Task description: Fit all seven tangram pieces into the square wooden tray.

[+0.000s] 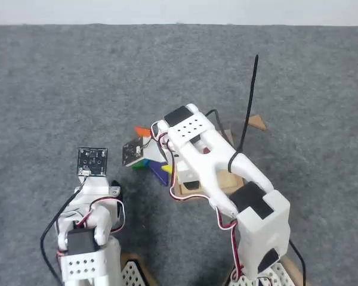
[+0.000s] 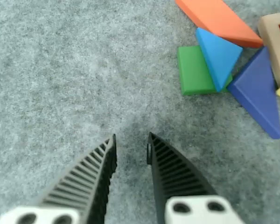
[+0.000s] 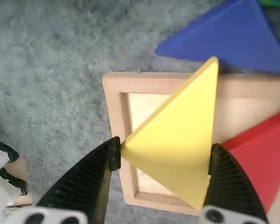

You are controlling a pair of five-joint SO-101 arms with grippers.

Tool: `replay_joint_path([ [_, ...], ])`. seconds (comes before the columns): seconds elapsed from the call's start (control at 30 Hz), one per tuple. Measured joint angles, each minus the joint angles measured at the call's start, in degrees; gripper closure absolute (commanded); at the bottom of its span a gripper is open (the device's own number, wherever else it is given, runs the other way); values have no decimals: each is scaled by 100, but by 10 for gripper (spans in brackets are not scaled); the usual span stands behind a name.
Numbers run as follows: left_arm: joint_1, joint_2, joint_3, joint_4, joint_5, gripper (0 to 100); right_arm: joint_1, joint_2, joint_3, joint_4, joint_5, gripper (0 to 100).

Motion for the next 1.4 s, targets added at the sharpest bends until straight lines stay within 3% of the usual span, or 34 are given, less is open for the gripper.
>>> replay_joint_path([
  [0.1,0,0,0,0,0,900,0,0,-26,0,-185,779],
  [0.17,0,0,0,0,0,900,0,9,-141,0,-800,779],
  [0.27,0,0,0,0,0,900,97,9,-202,-105,-2154,779],
  [0.43,0,0,0,0,0,900,853,9,-211,-290,-4791,779],
  [0.53,0,0,0,0,0,900,1257,9,-211,-299,-5635,779],
  [0.8,0,0,0,0,0,900,1415,9,-185,-510,-6479,779],
  [1.23,0,0,0,0,0,900,1415,9,396,-765,-6664,779],
  [1.4,0,0,0,0,0,900,1415,9,396,-818,-7393,779],
])
